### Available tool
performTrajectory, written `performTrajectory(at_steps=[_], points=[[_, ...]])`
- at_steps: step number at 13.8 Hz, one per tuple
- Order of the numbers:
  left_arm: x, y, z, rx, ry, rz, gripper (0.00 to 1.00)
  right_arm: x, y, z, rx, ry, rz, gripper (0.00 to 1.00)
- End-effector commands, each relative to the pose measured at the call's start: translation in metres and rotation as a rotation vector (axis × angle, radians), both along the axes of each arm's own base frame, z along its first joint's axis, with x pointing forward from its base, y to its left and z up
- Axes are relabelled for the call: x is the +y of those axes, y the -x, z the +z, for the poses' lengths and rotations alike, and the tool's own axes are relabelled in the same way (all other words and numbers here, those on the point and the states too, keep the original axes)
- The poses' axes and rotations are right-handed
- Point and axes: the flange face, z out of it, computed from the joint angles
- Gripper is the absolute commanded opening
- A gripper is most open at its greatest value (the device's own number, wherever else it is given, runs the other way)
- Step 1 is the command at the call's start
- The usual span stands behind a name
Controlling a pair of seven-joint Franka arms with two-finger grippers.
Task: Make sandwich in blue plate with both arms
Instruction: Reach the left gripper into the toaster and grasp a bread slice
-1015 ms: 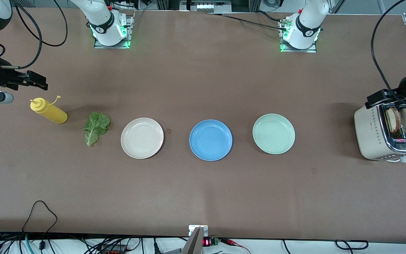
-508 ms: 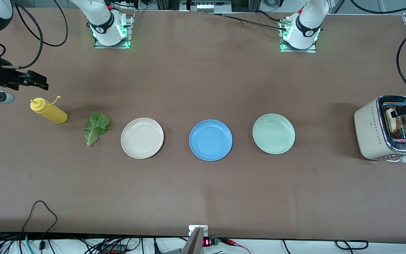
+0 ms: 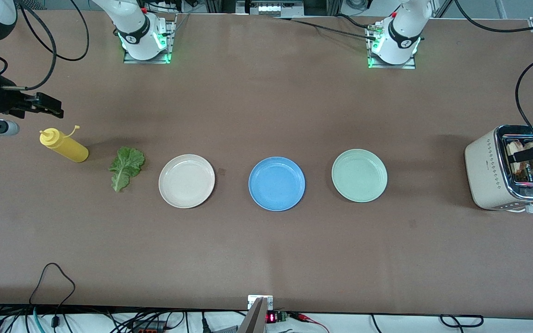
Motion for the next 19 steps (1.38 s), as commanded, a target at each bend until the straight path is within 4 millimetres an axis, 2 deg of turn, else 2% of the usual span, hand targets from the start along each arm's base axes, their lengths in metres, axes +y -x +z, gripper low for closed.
performTrajectory(at_steps=[1, 6, 10, 17, 19], points=[[0.009, -0.001, -0.012, 0.017, -0.013, -0.096, 1.00, 0.002, 0.003, 0.003, 0.001, 0.002, -0.005, 1.00], [0.019, 0.002, -0.028, 0.039, 0.003, -0.190, 1.00, 0.003, 0.004, 0.003, 0.003, 0.002, -0.003, 1.00], [0.024, 0.004, -0.039, 0.054, 0.014, -0.192, 0.99, 0.003, 0.004, 0.003, 0.003, 0.002, -0.002, 1.00], [0.032, 0.009, -0.048, 0.071, 0.022, -0.178, 0.76, -0.001, 0.004, 0.003, 0.010, 0.002, 0.004, 1.00], [0.036, 0.010, -0.052, 0.076, 0.027, -0.171, 0.72, -0.002, 0.005, 0.002, 0.011, 0.001, 0.001, 1.00]])
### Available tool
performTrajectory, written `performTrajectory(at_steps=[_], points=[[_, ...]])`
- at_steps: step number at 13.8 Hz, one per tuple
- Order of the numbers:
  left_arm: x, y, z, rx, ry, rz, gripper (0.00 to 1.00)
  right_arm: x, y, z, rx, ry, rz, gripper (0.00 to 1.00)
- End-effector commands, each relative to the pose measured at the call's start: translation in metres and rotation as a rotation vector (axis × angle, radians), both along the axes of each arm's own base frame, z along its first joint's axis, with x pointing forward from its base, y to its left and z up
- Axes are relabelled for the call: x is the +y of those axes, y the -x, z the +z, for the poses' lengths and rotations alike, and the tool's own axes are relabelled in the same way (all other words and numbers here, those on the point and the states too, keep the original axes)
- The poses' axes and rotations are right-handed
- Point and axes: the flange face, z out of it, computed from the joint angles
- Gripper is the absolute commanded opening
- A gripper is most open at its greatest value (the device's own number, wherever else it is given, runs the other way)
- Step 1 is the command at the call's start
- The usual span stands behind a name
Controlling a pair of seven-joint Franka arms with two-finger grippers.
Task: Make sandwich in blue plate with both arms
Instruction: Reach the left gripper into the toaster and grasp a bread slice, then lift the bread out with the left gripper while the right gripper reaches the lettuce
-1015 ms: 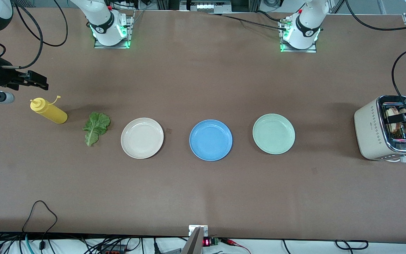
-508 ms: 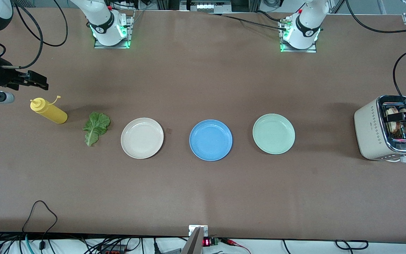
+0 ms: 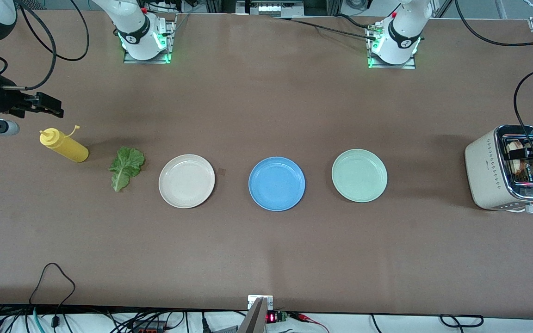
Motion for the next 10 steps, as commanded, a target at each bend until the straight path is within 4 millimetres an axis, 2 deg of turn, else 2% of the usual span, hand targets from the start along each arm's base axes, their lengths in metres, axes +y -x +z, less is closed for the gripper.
performTrajectory(at_steps=[1, 5, 7, 10], points=[[0.005, 0.003, -0.002, 0.008, -0.004, -0.017, 0.68, -0.001, 0.004, 0.003, 0.006, 0.001, 0.002, 1.00], [0.005, 0.003, -0.001, 0.008, -0.003, -0.019, 0.52, -0.009, 0.003, 0.000, 0.011, 0.003, -0.024, 1.00], [0.005, 0.003, 0.000, 0.009, -0.001, -0.028, 0.40, -0.014, -0.001, -0.010, 0.031, 0.000, -0.023, 1.00], [0.012, 0.007, -0.001, 0.006, 0.010, -0.062, 0.26, -0.012, -0.006, -0.026, 0.059, -0.002, -0.014, 1.00]])
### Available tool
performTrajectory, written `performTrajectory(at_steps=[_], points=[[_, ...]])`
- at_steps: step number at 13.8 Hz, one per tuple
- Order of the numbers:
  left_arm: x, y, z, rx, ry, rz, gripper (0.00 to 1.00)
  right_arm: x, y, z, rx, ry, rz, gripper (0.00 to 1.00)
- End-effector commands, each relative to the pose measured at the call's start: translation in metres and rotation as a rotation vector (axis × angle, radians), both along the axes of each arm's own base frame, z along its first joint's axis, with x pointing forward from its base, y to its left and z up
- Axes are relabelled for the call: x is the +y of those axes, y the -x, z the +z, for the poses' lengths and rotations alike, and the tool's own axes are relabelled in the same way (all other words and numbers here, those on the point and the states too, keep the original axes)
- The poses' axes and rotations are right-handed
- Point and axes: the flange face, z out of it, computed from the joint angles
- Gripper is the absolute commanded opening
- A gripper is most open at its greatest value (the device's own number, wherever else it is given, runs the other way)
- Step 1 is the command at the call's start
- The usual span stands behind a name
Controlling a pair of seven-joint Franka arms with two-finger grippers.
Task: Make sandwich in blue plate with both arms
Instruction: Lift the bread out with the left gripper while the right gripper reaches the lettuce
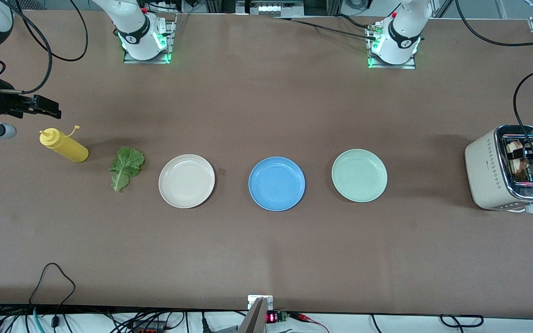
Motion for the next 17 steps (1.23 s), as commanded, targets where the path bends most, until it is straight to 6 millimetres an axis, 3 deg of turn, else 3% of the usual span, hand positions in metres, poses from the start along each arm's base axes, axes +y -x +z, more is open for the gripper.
performTrajectory(at_steps=[1, 5, 8, 10, 13, 15, 17], points=[[0.009, 0.005, -0.001, 0.006, 0.005, -0.045, 0.23, 0.003, -0.007, -0.020, 0.041, -0.003, 0.021, 1.00], [0.011, 0.005, 0.001, -0.003, 0.018, -0.106, 0.04, 0.010, -0.018, -0.051, 0.093, -0.028, 0.110, 1.00], [0.008, 0.003, 0.018, -0.031, 0.011, -0.137, 0.01, 0.025, -0.027, -0.085, 0.139, -0.040, 0.111, 1.00], [0.000, 0.005, 0.036, -0.023, 0.015, -0.141, 0.01, 0.022, -0.035, -0.105, 0.141, -0.037, 0.098, 1.00], [-0.011, 0.004, 0.089, 0.014, 0.036, -0.167, 0.01, 0.037, -0.041, -0.122, 0.141, -0.026, 0.075, 1.00], [-0.042, -0.001, 0.116, 0.050, 0.081, -0.213, 0.01, 0.051, -0.046, -0.135, 0.134, -0.012, 0.055, 1.00], [-0.094, -0.010, 0.134, 0.075, 0.119, -0.295, 0.01, 0.066, -0.050, -0.145, 0.124, -0.001, 0.043, 1.00]])
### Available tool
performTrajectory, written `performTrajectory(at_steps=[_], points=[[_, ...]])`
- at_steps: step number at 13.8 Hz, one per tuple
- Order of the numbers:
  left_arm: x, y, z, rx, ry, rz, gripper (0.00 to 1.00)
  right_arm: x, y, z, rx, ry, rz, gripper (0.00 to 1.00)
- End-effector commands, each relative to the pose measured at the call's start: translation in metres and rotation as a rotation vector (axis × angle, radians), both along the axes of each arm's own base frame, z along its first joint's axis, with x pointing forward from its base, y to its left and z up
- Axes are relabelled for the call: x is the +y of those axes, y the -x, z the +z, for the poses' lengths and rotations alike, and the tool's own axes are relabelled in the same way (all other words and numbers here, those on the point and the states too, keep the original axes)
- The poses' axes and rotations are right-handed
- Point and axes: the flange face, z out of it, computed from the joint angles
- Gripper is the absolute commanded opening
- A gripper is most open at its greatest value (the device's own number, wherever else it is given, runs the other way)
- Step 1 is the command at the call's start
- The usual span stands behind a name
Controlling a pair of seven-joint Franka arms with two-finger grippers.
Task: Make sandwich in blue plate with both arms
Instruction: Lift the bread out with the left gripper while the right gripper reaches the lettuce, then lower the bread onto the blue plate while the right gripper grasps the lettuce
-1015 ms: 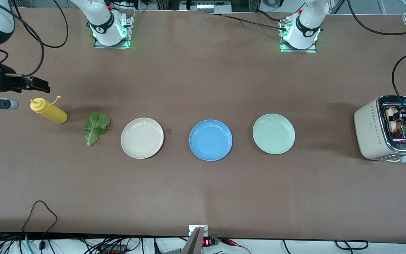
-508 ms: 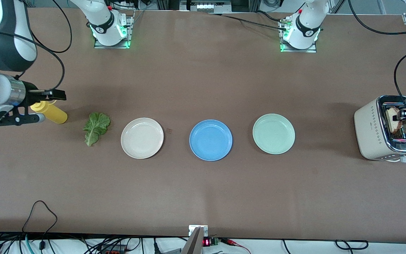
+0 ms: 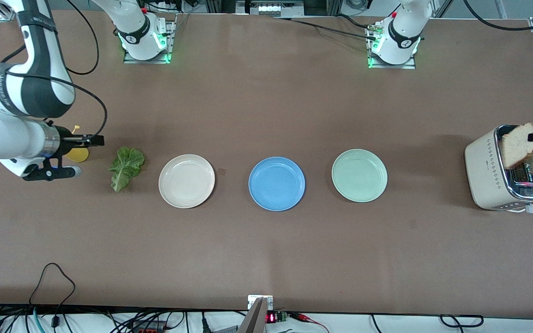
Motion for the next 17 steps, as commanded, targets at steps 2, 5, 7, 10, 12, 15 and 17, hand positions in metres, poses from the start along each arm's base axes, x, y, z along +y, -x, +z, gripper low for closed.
performTrajectory(at_steps=[2, 5, 7, 10, 12, 15, 17], points=[[-0.111, -0.014, 0.016, 0.073, 0.099, -0.178, 0.01, 0.017, -0.008, -0.016, -0.038, 0.009, -0.038, 1.00], [-0.207, -0.025, 0.008, 0.122, 0.199, -0.033, 0.01, 0.018, -0.007, -0.044, -0.066, 0.007, -0.033, 1.00], [-0.278, -0.033, 0.005, 0.122, 0.259, 0.024, 0.01, 0.012, 0.002, -0.066, -0.103, -0.002, -0.024, 1.00], [-0.370, -0.045, -0.024, 0.095, 0.320, 0.057, 0.01, 0.008, 0.017, -0.088, -0.166, -0.003, -0.018, 1.00], [-0.418, -0.056, -0.053, 0.118, 0.439, 0.140, 0.01, -0.002, 0.021, -0.101, -0.194, -0.004, -0.032, 1.00], [-0.485, -0.053, -0.085, 0.073, 0.458, 0.216, 0.01, -0.024, 0.036, -0.134, -0.265, -0.007, -0.067, 1.00], [-0.522, -0.043, -0.109, 0.023, 0.462, 0.239, 0.01, -0.030, 0.043, -0.150, -0.296, -0.009, -0.074, 1.00]])
